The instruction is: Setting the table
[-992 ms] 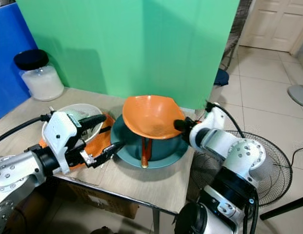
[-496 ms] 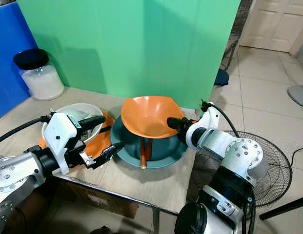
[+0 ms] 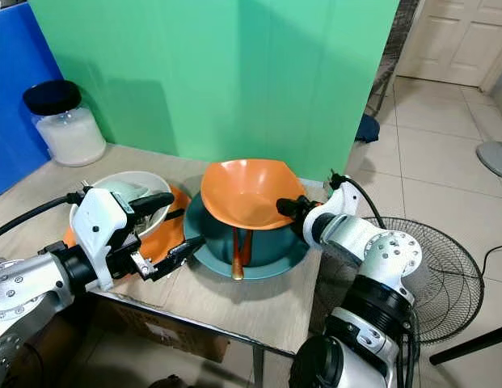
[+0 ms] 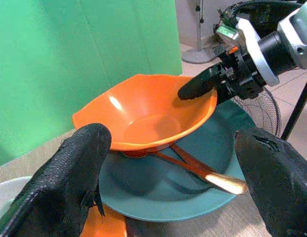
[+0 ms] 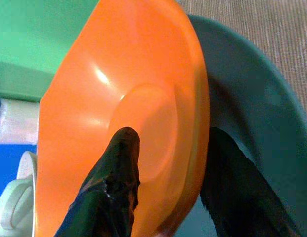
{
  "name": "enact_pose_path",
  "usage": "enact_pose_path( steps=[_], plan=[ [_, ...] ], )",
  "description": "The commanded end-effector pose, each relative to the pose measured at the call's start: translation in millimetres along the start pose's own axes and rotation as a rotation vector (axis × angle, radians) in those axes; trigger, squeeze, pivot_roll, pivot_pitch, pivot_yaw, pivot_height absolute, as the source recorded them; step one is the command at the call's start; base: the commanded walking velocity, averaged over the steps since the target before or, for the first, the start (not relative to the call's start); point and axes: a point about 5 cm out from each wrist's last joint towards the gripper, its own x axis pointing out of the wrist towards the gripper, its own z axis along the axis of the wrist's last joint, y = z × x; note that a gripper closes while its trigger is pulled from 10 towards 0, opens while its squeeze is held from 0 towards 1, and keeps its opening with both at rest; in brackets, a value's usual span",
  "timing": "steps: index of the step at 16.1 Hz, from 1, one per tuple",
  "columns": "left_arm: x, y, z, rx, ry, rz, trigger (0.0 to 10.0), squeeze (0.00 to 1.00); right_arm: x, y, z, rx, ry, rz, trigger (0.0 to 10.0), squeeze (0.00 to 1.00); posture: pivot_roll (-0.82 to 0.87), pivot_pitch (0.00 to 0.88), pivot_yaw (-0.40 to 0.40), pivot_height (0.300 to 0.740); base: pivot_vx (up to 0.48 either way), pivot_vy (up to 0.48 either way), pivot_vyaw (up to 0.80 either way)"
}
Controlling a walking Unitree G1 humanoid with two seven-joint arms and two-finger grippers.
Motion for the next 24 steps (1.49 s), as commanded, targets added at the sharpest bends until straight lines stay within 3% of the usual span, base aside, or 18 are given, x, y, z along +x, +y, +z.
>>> enact_pose_path(
  steps=[1,16,20,22,23,24],
  plan=[
    [-1.6,-2.1,0.9,0.011,0.006,0.0,10.0,0.0,23.3,61.0,-48.3,0.055,0.141,0.203,0.0,0.0,0.17,0.0,-0.001,0.74,0.0,0.0,0.0],
    [1.4,0.4,1.3,0.016,0.005,-0.009,10.0,0.0,22.2,66.3,-42.1,0.09,0.118,0.236,0.0,0.0,0.16,0.0,0.012,0.74,0.0,0.0,0.0],
    [2.1,1.7,4.6,0.02,-0.014,-0.007,10.0,0.0,0.0,76.6,-17.6,0.055,-0.005,0.316,0.0,0.0,0.15,0.0,0.021,0.74,0.0,0.0,0.0],
    [3.5,1.8,6.6,0.017,-0.029,-0.013,10.0,0.0,-22.1,81.5,6.1,-0.002,-0.152,0.36,0.0,0.0,0.15,0.0,0.024,0.74,0.0,0.0,0.0],
    [4.7,2.1,6.9,0.016,-0.033,-0.019,10.0,0.0,-36.7,81.7,16.9,-0.081,-0.231,0.369,0.0,0.0,0.14,0.0,0.03,0.74,0.0,0.0,0.0],
    [5.4,2.2,7.0,0.016,-0.035,-0.022,10.0,0.0,-41.6,81.7,19.9,-0.11,-0.263,0.368,0.0,0.0,0.13,0.0,0.036,0.74,0.0,0.0,0.0]
  ],
)
